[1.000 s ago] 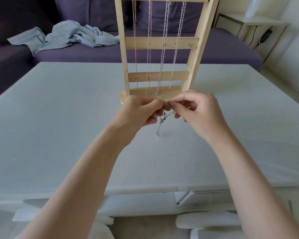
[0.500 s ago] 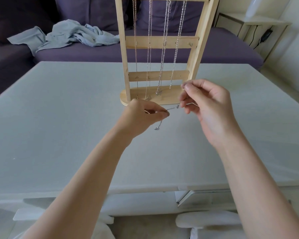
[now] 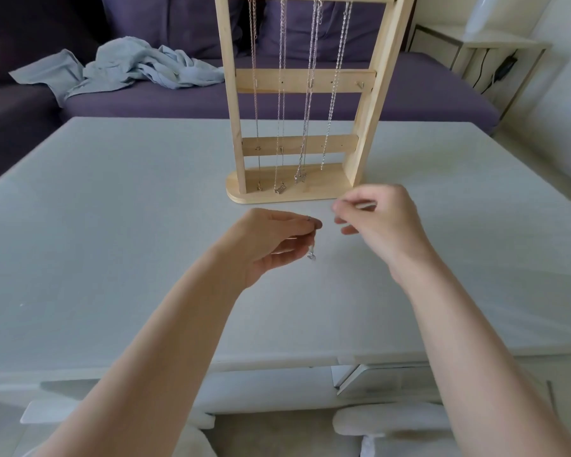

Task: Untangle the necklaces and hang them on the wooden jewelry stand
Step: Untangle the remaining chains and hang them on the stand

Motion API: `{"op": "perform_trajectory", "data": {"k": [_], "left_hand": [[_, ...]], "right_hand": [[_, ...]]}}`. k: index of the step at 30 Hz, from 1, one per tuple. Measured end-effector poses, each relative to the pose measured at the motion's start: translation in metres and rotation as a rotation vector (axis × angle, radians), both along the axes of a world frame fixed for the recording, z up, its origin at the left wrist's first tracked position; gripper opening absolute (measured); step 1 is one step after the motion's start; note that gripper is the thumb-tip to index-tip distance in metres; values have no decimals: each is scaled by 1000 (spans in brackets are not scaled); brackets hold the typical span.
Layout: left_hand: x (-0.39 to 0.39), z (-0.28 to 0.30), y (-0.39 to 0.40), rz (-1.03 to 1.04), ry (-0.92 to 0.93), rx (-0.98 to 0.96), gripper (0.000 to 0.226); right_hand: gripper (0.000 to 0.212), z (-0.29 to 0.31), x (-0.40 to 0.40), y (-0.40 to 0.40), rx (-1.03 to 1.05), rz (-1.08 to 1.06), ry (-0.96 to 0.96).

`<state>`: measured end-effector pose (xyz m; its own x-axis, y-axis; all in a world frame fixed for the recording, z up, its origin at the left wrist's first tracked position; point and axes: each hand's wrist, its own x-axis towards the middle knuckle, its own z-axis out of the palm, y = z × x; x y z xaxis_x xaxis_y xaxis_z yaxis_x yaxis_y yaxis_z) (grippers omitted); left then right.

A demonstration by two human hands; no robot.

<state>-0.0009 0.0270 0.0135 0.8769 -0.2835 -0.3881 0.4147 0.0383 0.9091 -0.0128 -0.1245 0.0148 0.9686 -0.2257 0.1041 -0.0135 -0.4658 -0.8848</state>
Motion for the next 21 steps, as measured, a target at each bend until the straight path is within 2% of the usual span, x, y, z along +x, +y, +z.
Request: {"op": "perform_trajectory", "data": {"k": [3, 7, 10, 14, 19, 21], "left_hand": [[1, -1, 1, -9, -27, 20, 12], [0, 2, 0, -42, -75, 82, 15], [-1, 2, 2, -69, -136, 199, 17], [-2, 2, -1, -107, -155, 241, 20], [-1, -3, -4, -67, -174, 320, 10], [-1, -5, -3, -97, -178, 378, 9]], "right_hand": [[14, -3, -4, 0, 175, 146, 186], [13, -3, -4, 2, 291, 204, 248], [12, -2, -4, 3, 259, 215, 267], [14, -3, -4, 9, 237, 156, 266], [25, -5, -3, 13, 180, 176, 318], [25, -3, -4, 13, 270, 206, 315]]}}
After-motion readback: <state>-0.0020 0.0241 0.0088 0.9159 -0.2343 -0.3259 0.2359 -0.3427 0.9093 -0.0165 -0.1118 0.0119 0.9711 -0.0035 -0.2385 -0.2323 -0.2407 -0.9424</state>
